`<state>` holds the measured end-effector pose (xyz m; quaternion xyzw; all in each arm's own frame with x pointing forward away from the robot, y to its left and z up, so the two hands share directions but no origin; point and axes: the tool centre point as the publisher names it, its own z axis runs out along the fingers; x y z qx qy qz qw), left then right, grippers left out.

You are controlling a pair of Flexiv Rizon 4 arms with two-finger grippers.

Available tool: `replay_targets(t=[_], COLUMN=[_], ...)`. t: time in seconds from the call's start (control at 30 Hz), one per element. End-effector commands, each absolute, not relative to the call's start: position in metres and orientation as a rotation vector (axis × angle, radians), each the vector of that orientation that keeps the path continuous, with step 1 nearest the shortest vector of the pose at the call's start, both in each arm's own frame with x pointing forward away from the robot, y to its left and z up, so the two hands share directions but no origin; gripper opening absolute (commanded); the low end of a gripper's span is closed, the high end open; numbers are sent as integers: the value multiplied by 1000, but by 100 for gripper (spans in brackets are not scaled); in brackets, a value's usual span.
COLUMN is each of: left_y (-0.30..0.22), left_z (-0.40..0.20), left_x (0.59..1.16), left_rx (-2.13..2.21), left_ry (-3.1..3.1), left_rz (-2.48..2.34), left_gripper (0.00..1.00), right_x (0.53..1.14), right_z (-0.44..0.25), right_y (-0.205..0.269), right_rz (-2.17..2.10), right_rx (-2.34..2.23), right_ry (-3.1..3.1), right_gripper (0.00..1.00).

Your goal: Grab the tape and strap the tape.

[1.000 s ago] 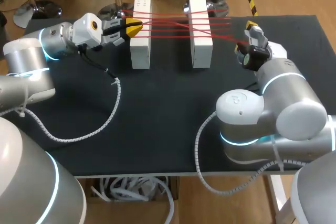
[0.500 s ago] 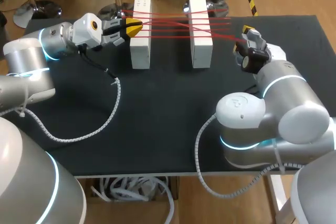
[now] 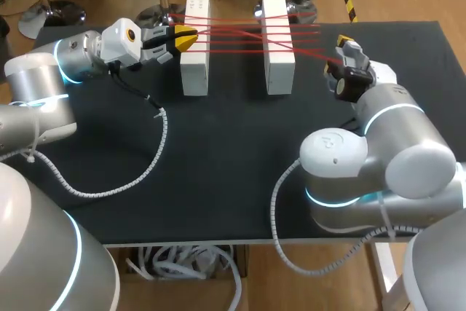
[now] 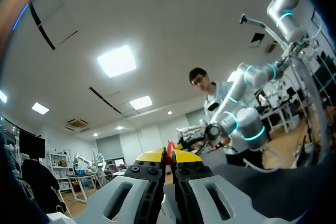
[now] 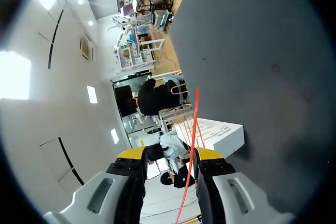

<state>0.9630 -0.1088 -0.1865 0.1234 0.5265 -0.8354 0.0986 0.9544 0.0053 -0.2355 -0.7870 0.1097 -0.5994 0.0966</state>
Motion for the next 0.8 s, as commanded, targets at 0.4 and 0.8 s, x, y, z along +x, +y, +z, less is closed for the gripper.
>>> replay_targets(t=[0.4,0.8], left_y=[-109,-109], left_z=[-188,-188], left_x=[963,963], left_rx=[367,367], left_ry=[1554,1554], left_rz=[-2473,-2473], left_gripper=[0,0], right_x=[960,964], right_z=[-230,-228], right_y=[10,10], right_rz=[-1780,-1784], right_rx=[-2317,-2315], right_ry=[328,330], right_gripper=[4,0])
